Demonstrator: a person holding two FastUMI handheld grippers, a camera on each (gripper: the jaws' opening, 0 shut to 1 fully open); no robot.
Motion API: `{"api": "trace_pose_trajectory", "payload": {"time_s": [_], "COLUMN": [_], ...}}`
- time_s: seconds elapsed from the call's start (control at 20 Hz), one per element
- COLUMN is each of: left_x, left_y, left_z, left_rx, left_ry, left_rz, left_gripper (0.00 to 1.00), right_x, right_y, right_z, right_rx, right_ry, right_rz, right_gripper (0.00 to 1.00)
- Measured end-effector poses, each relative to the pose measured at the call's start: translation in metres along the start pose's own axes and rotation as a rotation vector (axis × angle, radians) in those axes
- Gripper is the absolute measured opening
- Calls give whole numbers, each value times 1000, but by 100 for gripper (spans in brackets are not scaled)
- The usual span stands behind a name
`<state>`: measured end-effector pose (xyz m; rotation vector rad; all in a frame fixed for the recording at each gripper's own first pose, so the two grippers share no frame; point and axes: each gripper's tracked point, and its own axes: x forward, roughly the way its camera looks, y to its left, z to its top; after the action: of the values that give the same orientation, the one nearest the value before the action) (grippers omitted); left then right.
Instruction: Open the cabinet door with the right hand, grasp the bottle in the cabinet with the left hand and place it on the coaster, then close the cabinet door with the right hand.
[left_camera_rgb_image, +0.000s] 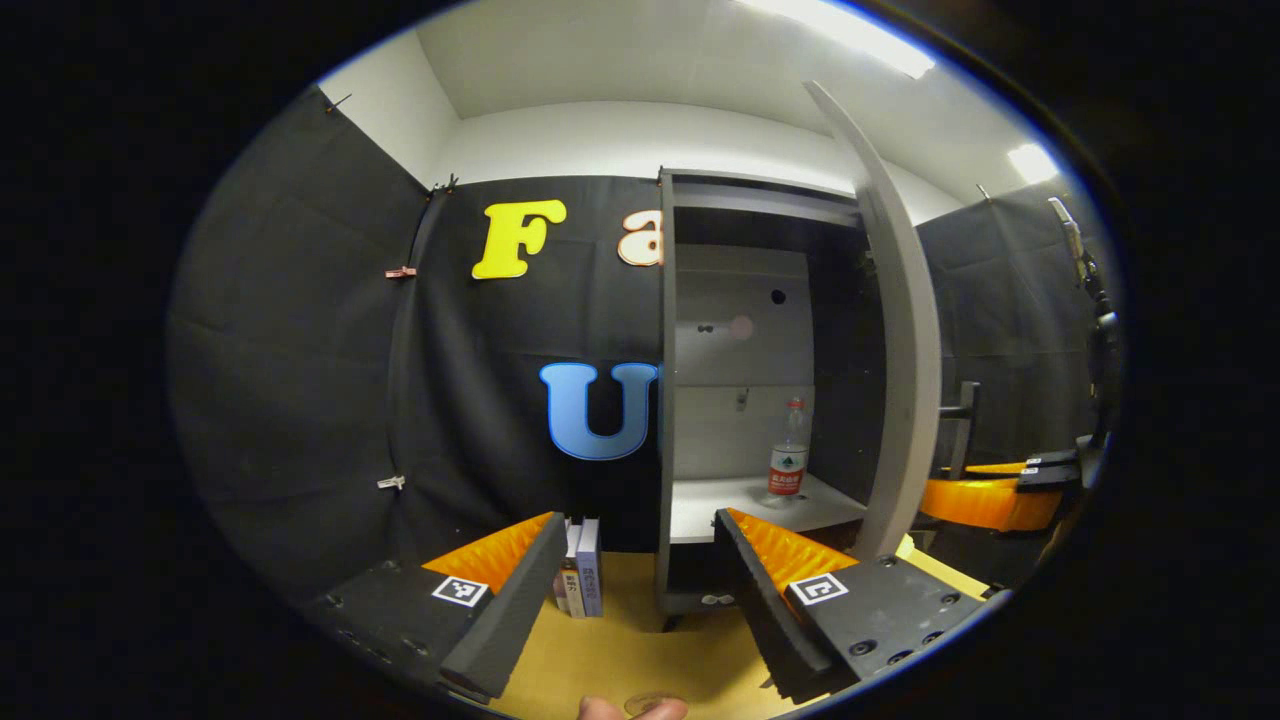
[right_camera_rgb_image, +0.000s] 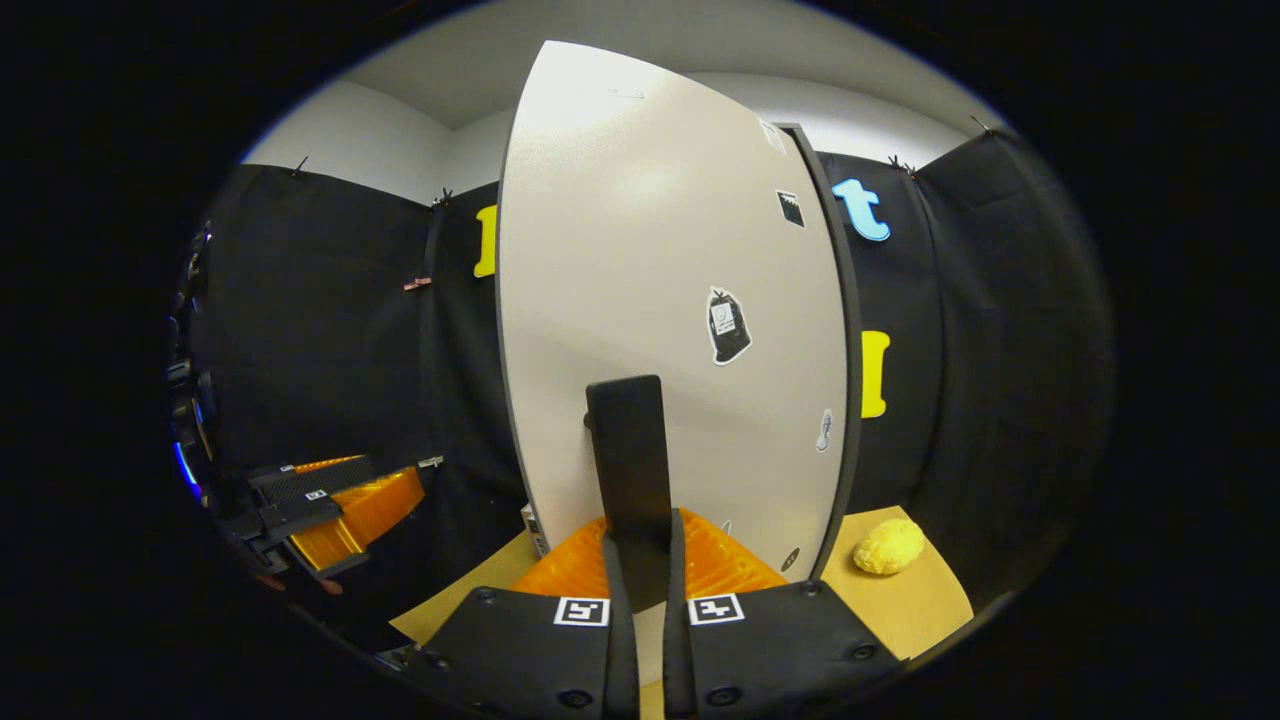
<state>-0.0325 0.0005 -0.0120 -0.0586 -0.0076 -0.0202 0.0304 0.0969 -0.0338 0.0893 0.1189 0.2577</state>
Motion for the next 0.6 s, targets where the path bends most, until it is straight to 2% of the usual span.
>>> {"api": "trace_pose_trajectory", "payload": {"time_s": [0.2, 0.45, 0.6], "left_x": [11, 25, 33], "left_y": [-38, -93, -123], "left_z": [1, 5, 8], "left_rx": [-11, -9, -1], "left_ry": [3, -7, -18], "left_rz": [-36, -68, -92], "left_gripper": [94, 94, 94], "right_x": [-27, -45, -54], "right_y": [-31, -72, -102], "right_z": [2, 6, 9], "right_rx": [-7, -11, 2], "right_ry": [-5, -8, -20], "right_rz": [-42, -62, -102], "right_gripper": [13, 13, 12]}}
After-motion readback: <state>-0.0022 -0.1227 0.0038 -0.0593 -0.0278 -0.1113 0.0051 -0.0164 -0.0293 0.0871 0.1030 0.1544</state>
